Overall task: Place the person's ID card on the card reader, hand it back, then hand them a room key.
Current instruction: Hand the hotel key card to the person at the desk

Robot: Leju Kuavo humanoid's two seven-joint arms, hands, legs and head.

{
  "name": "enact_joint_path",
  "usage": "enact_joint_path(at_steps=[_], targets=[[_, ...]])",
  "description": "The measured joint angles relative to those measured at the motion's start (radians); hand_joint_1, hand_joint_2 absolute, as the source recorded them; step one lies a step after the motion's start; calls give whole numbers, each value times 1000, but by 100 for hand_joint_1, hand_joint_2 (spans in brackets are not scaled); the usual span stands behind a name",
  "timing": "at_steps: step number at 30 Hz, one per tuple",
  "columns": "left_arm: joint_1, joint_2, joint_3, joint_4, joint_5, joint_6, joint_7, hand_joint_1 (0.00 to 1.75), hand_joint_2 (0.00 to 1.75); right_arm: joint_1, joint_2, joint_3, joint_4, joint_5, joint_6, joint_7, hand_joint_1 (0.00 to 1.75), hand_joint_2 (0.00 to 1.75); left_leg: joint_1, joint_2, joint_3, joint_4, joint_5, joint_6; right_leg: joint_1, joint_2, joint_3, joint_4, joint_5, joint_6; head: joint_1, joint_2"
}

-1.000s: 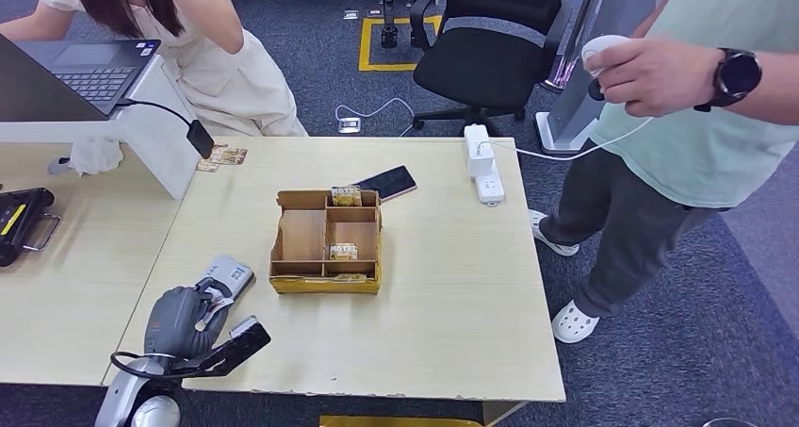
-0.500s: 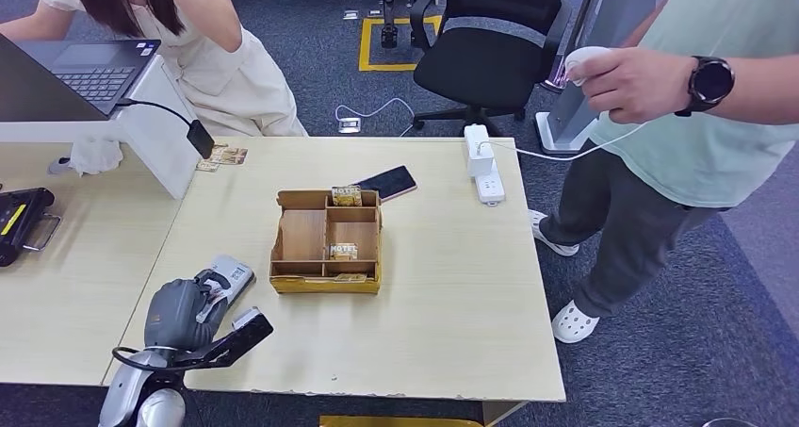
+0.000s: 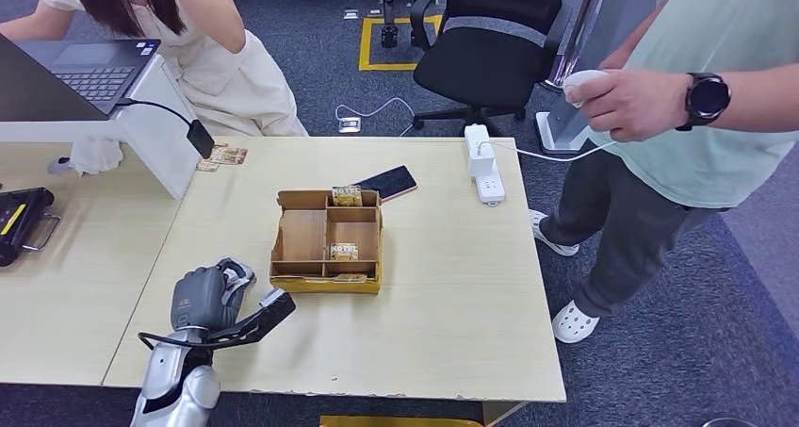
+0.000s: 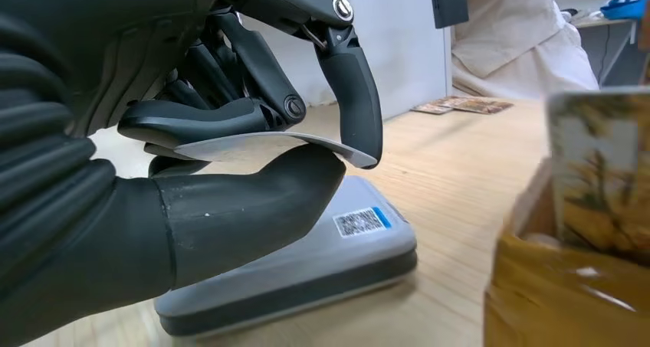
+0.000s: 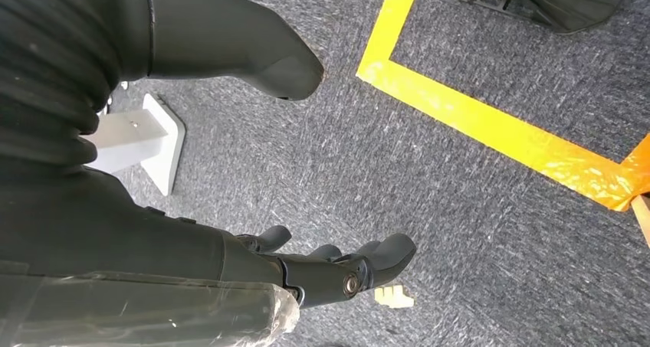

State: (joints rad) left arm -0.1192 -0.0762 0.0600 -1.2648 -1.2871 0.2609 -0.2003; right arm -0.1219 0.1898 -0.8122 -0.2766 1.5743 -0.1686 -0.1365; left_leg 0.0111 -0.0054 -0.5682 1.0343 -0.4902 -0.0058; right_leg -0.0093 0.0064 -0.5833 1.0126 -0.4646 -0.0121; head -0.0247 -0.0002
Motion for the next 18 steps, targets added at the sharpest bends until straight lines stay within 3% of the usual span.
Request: enact_joint_path(at_steps=[18], targets=[[-38,-22,43,132,-43,-12,12,175,175,1,1,0,0,0,-1,-8,0,175,0,0,0,0,0,0,0,0,0,0,0,0,0,0]])
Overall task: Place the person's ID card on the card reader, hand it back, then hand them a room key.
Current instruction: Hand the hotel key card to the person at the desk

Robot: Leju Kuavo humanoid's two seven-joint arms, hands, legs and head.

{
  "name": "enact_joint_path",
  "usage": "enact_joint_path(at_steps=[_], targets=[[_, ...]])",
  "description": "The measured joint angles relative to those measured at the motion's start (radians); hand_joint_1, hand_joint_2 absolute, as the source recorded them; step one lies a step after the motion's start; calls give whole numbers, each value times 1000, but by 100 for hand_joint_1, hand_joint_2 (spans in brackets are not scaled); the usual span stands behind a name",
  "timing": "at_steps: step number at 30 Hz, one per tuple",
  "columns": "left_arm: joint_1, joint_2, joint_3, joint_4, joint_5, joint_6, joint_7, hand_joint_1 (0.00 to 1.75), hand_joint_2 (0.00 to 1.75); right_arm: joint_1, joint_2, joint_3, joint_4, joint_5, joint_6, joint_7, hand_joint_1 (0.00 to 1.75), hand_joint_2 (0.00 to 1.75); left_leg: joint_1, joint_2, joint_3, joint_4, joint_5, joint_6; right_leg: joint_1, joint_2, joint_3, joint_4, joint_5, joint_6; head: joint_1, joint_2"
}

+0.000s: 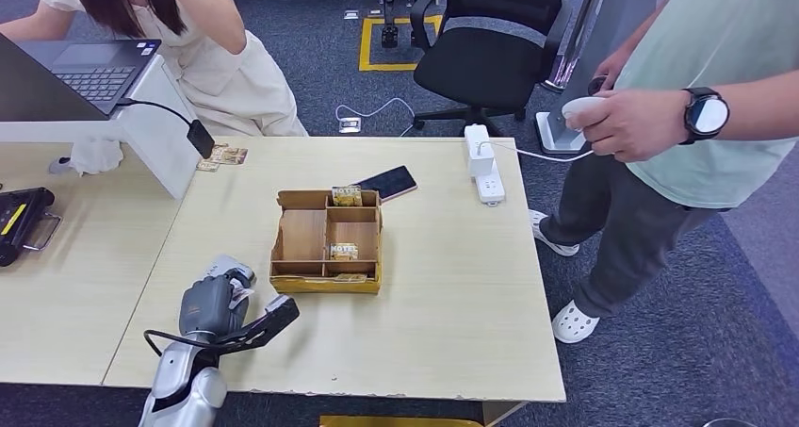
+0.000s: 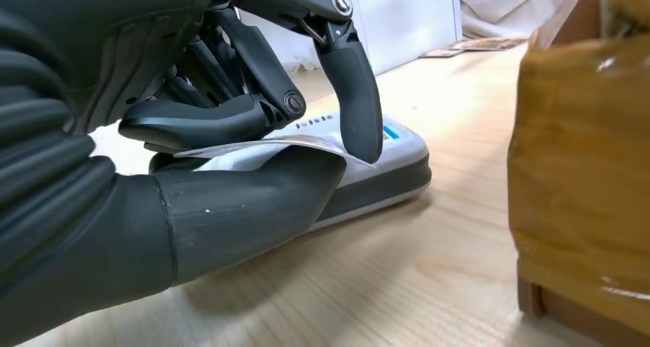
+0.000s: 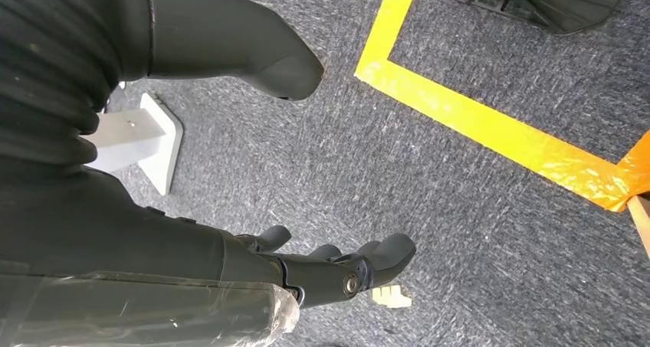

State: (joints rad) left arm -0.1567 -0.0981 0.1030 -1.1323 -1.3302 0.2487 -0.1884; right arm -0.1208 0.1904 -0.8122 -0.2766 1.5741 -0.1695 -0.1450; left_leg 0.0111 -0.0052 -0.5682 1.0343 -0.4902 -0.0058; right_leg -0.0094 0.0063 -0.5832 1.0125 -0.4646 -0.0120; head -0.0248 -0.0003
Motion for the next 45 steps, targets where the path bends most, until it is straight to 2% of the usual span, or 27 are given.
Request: enact_joint_path(at_steps=[13,34,37,39,45], targets=[[-38,1,46,68,14,-46,12,175,175,-1,0,1,0,1,0,-10,0,175,0,0,1,0,0,0,0,0,2,0,0,0,0,0],[-42,5,49,68,58,-60,-19,175,175,-1,0,3,0,1,0,-17,0,175,0,0,3,0,0,0,0,0,4,0,0,0,0,0],[-44,5,50,32,93,-45,-42,175,175,-1,0,5,0,1,0,-17,0,175,0,0,3,0,1,0,0,0,3,0,0,0,0,0],[-56,5,50,-19,86,-40,-27,175,175,-1,0,11,0,1,1,-14,0,175,0,-1,2,0,2,0,0,0,2,0,1,0,0,0],[-178,16,50,-171,11,-51,55,175,175,-7,2,38,0,1,7,-5,0,175,0,-1,0,0,4,0,0,-2,1,0,3,-2,0,0]])
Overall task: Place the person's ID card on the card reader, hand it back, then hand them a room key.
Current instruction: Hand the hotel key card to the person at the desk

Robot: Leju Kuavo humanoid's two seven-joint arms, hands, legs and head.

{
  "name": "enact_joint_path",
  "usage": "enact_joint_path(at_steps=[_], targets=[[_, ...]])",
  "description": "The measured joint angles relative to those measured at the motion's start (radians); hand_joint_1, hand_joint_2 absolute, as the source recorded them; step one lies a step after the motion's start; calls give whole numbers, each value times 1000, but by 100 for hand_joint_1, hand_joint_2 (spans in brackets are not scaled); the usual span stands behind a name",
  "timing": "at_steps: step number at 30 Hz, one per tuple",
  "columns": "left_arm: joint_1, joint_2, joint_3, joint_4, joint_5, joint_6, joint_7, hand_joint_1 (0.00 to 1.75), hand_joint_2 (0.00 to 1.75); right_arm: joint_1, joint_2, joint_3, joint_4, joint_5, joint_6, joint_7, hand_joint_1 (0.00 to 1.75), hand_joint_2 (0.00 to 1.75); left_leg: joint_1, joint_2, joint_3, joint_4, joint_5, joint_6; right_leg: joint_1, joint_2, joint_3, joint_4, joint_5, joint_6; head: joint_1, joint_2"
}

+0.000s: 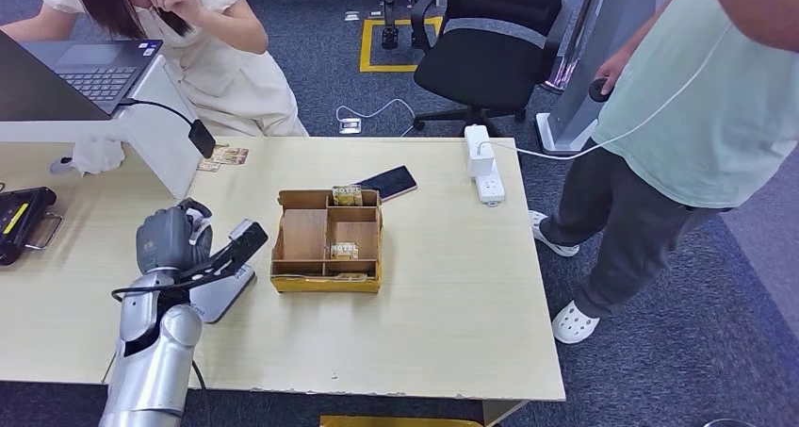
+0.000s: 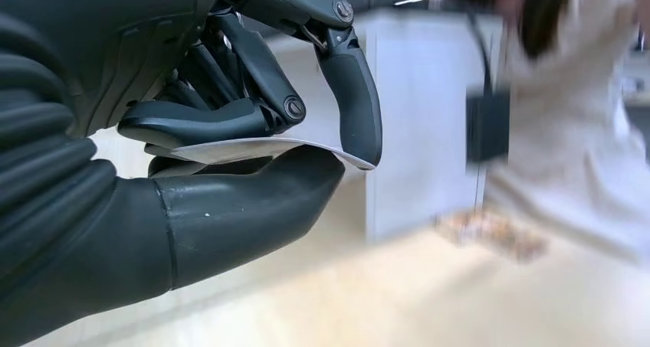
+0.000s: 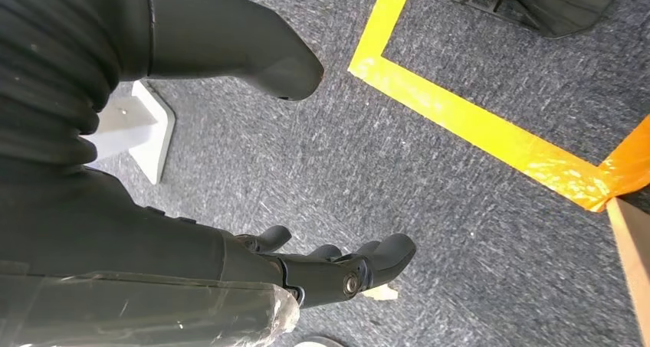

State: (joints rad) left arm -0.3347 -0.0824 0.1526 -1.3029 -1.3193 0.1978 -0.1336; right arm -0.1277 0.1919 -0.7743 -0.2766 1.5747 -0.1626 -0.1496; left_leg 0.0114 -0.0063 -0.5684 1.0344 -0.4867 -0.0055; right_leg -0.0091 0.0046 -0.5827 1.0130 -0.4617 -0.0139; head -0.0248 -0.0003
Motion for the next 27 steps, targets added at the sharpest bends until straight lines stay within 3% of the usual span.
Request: enact_joint_path(at_steps=[14,27], targets=[[-118,5,0,-72,-39,0,34,175,175,-10,4,26,1,0,9,3,0,175,0,0,-1,0,0,0,0,0,-1,0,0,0,0,0],[-130,4,0,-75,-42,-3,35,175,175,-11,5,33,2,-1,9,2,0,175,0,0,-1,0,0,0,0,1,-1,0,0,0,0,0]])
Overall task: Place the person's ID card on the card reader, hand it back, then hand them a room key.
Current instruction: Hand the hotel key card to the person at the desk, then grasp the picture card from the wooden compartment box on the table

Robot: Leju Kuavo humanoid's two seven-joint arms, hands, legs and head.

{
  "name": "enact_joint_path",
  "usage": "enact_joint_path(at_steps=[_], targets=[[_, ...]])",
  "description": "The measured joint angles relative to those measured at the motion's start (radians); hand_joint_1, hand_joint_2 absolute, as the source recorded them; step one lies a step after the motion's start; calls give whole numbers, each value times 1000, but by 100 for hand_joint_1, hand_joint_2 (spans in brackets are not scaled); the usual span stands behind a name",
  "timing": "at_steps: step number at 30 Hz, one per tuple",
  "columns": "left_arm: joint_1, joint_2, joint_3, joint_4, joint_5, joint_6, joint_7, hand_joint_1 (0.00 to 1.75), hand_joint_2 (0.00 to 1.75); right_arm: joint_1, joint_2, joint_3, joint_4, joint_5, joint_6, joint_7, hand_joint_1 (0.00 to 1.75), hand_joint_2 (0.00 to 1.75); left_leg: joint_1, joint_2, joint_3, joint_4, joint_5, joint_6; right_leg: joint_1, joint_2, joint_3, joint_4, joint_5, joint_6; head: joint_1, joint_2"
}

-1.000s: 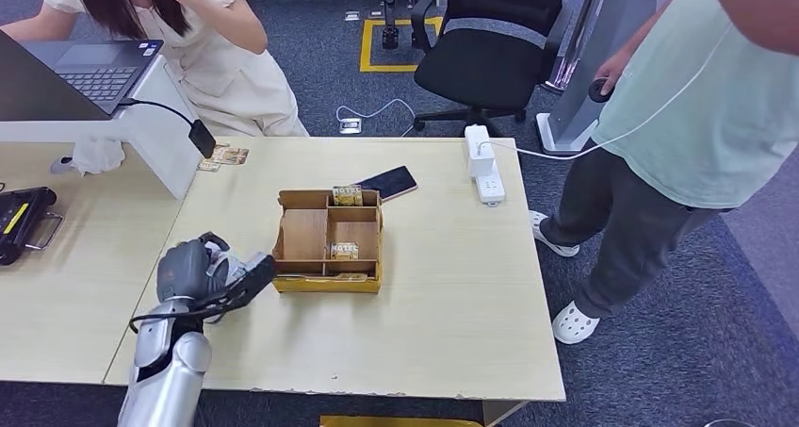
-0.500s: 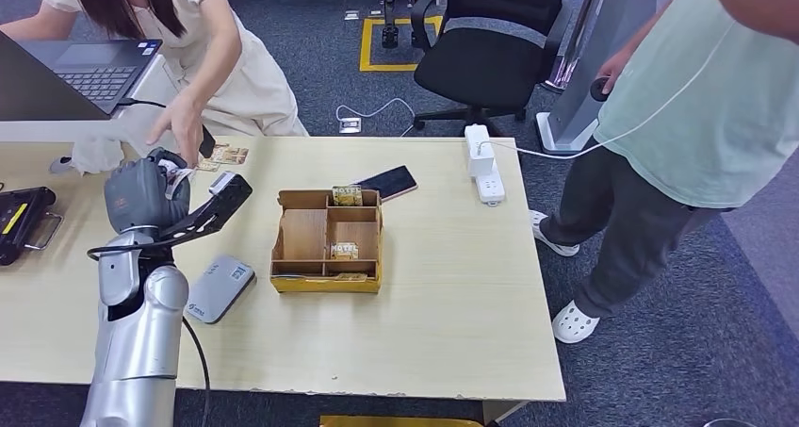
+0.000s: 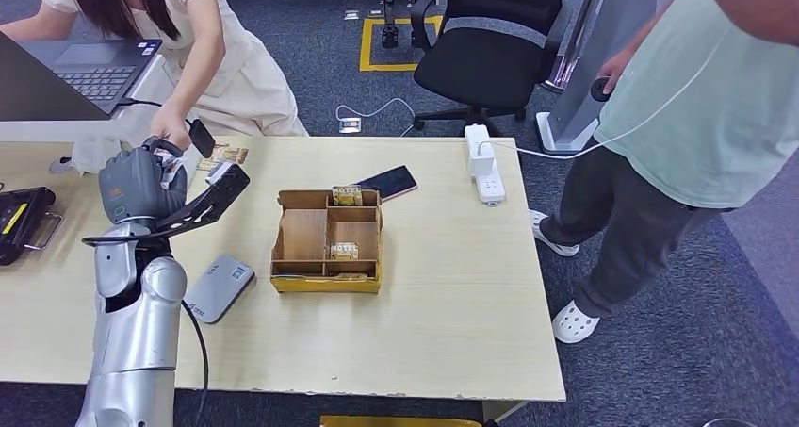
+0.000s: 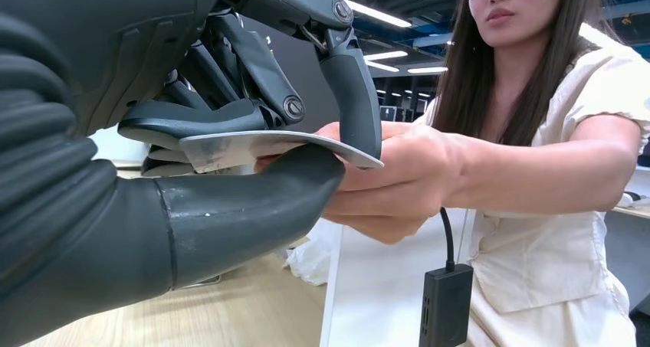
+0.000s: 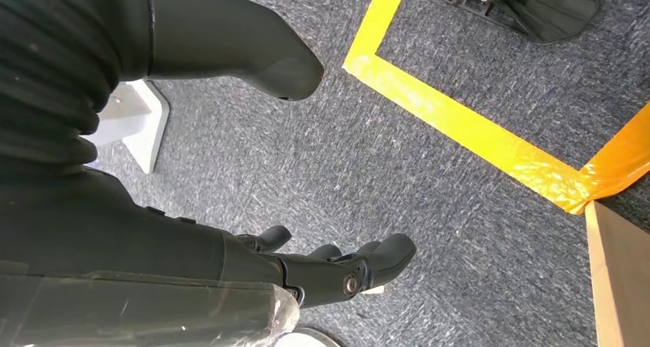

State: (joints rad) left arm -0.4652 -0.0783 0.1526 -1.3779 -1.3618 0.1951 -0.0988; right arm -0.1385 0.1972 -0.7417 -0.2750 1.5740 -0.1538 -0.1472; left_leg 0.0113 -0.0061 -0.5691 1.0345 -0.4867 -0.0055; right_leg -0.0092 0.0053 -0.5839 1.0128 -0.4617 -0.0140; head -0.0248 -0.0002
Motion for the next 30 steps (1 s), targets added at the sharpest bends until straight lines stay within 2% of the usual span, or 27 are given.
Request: enact_joint_path(at_steps=[10,12,16,30], targets=[[-47,-7,0,0,-3,-13,-3,170,175,-2,3,3,0,0,1,-6,0,175,0,0,0,0,0,0,0,1,0,0,0,0,0,0],[-48,-8,0,1,-3,-14,-3,164,175,-2,3,3,0,-2,1,-6,0,175,0,0,0,0,0,0,0,1,0,0,0,0,0,0],[-48,-9,0,3,-4,-15,-3,0,175,-2,3,3,0,-7,1,-6,0,175,0,0,0,0,0,0,0,1,-1,0,0,0,0,0],[-44,-6,0,10,17,-19,-29,0,175,-1,3,3,0,-13,-4,-6,0,175,0,0,-1,0,0,0,0,0,-1,0,0,0,0,0]])
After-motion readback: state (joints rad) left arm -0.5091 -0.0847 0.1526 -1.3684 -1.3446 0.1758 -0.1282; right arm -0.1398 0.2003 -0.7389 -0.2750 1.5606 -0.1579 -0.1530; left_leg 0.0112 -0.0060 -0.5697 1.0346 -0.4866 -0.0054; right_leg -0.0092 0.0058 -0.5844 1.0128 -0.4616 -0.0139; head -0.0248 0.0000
